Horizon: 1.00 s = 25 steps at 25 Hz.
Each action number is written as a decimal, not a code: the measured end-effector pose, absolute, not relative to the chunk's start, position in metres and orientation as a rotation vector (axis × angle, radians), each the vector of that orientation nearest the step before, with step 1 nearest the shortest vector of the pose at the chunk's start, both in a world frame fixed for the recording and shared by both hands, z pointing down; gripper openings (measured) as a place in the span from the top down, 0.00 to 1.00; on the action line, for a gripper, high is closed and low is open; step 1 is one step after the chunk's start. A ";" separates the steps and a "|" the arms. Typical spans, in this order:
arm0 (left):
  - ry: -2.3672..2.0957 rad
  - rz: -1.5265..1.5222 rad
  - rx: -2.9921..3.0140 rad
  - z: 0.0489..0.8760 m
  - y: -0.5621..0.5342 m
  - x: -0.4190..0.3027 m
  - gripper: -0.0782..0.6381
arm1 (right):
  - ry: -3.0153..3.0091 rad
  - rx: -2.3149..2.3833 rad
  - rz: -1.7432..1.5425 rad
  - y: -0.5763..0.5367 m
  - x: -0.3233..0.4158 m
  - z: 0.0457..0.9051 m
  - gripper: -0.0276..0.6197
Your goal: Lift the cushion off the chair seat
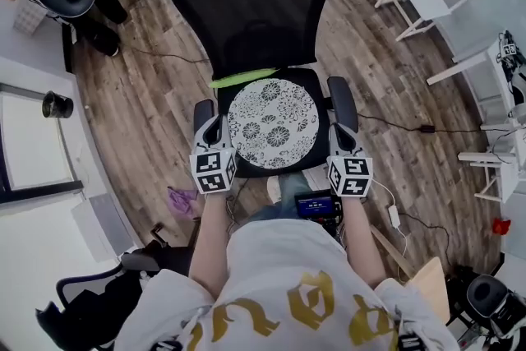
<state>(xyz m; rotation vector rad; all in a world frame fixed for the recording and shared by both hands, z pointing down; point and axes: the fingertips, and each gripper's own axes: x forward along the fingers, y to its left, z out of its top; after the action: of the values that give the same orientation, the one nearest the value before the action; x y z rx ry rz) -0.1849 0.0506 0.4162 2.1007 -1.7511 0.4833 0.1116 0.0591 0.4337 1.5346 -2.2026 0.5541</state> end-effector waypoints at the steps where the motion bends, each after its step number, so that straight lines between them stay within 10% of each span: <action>1: -1.756 0.478 2.101 0.415 0.049 -0.186 0.88 | -2.210 1.526 0.551 0.056 0.108 0.433 0.94; 25: -1.716 0.546 1.943 0.479 0.018 -0.193 0.87 | -2.143 1.365 0.663 0.022 0.095 0.509 0.94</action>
<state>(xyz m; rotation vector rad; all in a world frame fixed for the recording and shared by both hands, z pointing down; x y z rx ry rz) -0.1930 0.0182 0.4790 1.9432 -1.7155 0.5457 0.0952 0.0220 0.5089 1.3648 -2.1429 0.6633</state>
